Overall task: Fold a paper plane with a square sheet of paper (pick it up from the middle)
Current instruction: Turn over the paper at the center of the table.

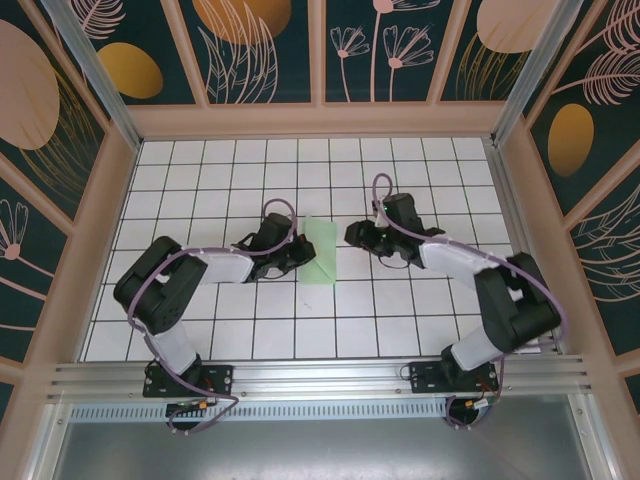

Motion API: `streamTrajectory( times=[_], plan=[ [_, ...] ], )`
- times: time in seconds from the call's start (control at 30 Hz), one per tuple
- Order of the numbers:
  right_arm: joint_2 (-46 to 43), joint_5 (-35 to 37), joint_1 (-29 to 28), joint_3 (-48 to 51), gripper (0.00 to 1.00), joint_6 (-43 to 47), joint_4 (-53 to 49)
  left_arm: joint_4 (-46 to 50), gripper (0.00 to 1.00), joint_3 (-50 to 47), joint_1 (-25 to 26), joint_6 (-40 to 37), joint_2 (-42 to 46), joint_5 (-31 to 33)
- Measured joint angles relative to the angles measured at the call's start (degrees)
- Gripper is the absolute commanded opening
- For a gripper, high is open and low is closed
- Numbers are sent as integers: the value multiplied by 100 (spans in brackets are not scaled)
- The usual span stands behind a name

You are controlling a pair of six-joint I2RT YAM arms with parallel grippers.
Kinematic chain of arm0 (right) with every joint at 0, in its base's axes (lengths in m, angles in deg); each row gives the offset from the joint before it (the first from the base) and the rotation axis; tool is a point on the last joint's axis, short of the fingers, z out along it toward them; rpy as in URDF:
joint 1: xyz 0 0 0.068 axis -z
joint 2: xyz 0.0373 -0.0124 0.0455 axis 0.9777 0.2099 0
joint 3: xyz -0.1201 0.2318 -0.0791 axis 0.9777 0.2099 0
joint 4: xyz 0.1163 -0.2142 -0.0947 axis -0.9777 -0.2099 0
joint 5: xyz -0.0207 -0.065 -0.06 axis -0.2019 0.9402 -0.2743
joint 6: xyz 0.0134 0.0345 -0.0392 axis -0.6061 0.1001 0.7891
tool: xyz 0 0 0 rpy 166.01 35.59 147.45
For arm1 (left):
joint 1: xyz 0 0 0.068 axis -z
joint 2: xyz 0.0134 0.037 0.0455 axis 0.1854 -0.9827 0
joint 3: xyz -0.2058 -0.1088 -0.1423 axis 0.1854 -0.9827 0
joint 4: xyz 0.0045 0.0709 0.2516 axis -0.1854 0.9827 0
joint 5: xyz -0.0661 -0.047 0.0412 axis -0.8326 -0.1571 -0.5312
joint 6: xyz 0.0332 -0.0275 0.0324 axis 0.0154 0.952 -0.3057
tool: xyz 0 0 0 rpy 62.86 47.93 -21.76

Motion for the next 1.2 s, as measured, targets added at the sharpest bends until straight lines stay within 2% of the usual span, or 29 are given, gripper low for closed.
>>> streamTrajectory(
  times=[0.23, 0.4, 0.57, 0.73, 0.93, 1.07, 1.2],
  plan=[
    [-1176, 892, 50, 256, 70, 133, -358, 1521, 0, 800, 2, -1021, 837, 850],
    [-1753, 1399, 103, 551, 76, 160, -603, 2900, 0, 1749, 90, -1843, 1123, 2135],
    [-2149, 1794, 170, 688, 77, 136, -702, 3947, 0, 2393, 273, -2341, 1102, 3475],
    [-2422, 2041, 310, 876, 78, 57, -820, 4513, 0, 2787, 435, -2514, 597, 4448],
    [-2594, 2144, 452, 970, 78, -46, -909, 4977, 0, 3198, 732, -2592, -664, 5302],
    [-2660, 2251, 549, 1012, 79, -109, -949, 5252, 0, 3471, 927, -2616, -1309, 5731],
    [-2756, 2302, 699, 1051, 78, -181, -1023, 5327, 0, 3729, 1143, -2658, -1655, 5897]
  ],
)
